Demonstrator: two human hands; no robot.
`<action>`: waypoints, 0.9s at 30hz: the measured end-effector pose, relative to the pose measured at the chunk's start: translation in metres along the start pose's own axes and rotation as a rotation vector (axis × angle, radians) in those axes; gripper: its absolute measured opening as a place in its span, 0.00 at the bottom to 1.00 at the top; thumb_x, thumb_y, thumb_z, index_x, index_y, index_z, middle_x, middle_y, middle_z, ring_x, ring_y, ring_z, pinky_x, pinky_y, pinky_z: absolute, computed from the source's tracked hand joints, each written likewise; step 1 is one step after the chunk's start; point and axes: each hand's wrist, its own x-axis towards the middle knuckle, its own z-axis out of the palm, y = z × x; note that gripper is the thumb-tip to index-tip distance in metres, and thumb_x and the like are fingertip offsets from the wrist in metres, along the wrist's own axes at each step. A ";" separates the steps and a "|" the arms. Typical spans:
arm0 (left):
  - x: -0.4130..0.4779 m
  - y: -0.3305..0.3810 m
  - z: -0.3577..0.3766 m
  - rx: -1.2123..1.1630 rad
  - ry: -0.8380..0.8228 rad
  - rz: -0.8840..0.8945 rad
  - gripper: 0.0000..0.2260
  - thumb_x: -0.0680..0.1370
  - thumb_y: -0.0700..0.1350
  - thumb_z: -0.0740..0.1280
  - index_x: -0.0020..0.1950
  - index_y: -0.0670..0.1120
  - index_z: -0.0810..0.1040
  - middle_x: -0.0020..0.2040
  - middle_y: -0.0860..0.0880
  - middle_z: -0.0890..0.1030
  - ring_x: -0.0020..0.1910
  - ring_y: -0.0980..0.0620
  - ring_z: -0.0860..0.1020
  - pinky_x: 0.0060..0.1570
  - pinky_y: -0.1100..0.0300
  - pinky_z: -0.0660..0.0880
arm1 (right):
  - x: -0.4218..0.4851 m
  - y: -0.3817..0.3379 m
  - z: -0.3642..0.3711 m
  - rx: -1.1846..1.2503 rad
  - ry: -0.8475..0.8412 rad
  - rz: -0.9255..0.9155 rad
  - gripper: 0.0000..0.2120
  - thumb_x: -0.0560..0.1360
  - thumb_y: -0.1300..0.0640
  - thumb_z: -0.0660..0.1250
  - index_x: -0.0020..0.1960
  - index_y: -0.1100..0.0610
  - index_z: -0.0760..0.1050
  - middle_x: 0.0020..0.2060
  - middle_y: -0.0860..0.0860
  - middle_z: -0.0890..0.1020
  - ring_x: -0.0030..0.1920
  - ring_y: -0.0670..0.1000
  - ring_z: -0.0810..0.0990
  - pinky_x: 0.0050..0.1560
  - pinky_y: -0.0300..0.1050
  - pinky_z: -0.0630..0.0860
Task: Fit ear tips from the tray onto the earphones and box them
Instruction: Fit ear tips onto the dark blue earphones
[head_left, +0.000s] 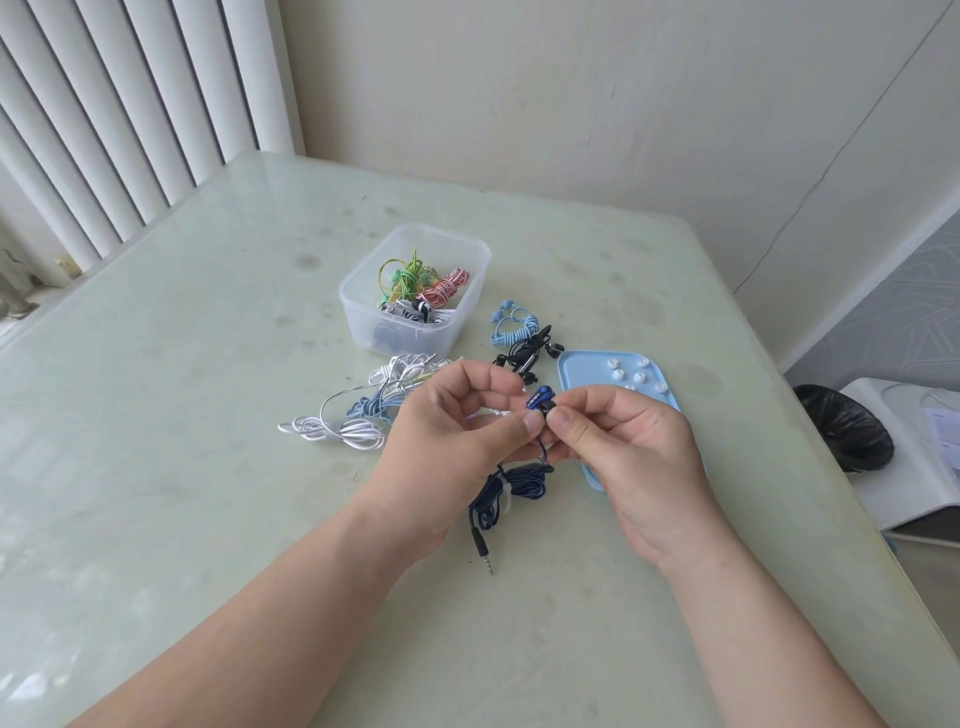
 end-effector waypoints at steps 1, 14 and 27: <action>0.000 0.000 0.000 0.007 -0.002 0.000 0.10 0.75 0.29 0.74 0.52 0.40 0.79 0.46 0.40 0.83 0.44 0.39 0.84 0.51 0.40 0.83 | 0.000 0.000 0.000 -0.021 -0.010 -0.006 0.06 0.75 0.69 0.70 0.45 0.60 0.82 0.37 0.58 0.85 0.38 0.55 0.83 0.44 0.49 0.82; 0.001 -0.002 -0.001 0.000 -0.031 0.003 0.09 0.76 0.30 0.74 0.48 0.41 0.77 0.45 0.33 0.80 0.46 0.34 0.84 0.54 0.34 0.81 | -0.002 0.000 0.002 -0.020 0.003 -0.028 0.08 0.78 0.71 0.67 0.44 0.61 0.80 0.35 0.58 0.84 0.37 0.55 0.82 0.43 0.48 0.81; -0.002 -0.001 0.002 0.065 0.001 0.048 0.10 0.77 0.27 0.70 0.45 0.39 0.73 0.37 0.47 0.83 0.40 0.40 0.84 0.51 0.40 0.84 | -0.002 0.006 0.003 -0.177 -0.055 -0.073 0.10 0.80 0.71 0.65 0.45 0.59 0.79 0.38 0.55 0.84 0.39 0.53 0.83 0.46 0.45 0.81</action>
